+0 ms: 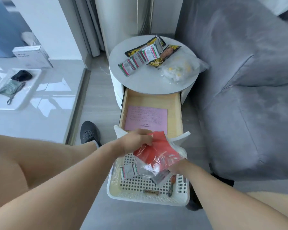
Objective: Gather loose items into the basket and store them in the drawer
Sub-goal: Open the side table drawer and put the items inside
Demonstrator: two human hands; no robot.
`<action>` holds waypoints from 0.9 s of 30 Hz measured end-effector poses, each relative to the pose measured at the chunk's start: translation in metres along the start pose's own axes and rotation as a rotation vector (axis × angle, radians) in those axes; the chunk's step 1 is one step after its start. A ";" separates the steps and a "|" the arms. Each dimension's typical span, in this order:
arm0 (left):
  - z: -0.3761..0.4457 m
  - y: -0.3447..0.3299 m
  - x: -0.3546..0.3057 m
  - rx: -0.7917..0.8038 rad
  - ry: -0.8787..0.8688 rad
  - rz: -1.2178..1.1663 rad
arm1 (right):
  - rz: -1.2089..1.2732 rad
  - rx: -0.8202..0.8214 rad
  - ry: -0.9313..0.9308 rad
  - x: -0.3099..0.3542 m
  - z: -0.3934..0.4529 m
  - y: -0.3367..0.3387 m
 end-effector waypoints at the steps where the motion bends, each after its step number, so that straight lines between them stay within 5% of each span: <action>1: -0.005 0.007 -0.013 -0.041 -0.037 -0.059 | -0.012 -0.006 0.046 0.010 -0.014 0.005; 6: 0.016 0.048 -0.022 -0.576 -0.068 0.049 | 0.216 0.083 0.144 0.031 -0.049 0.047; 9: 0.029 0.057 -0.013 -0.623 0.047 0.374 | 0.529 0.060 0.179 0.035 -0.059 0.088; 14: 0.036 0.054 0.000 -0.765 -0.023 0.828 | 0.632 -0.418 0.178 0.058 -0.047 0.139; 18: 0.059 0.045 0.002 -0.443 -0.156 0.974 | 0.374 -0.615 0.170 0.096 -0.019 0.137; 27: 0.094 0.035 0.012 -0.114 0.225 1.083 | -0.356 -0.548 0.058 0.113 0.038 0.101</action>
Point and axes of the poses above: each hand's wrist, its own z-axis towards the middle knuckle, its own y-axis out of the back of the hand, x = y × z, the point moved 2 cm from there along z, towards the middle knuckle, and after that the axes turned 1 degree about y, right-handed, at the moved point
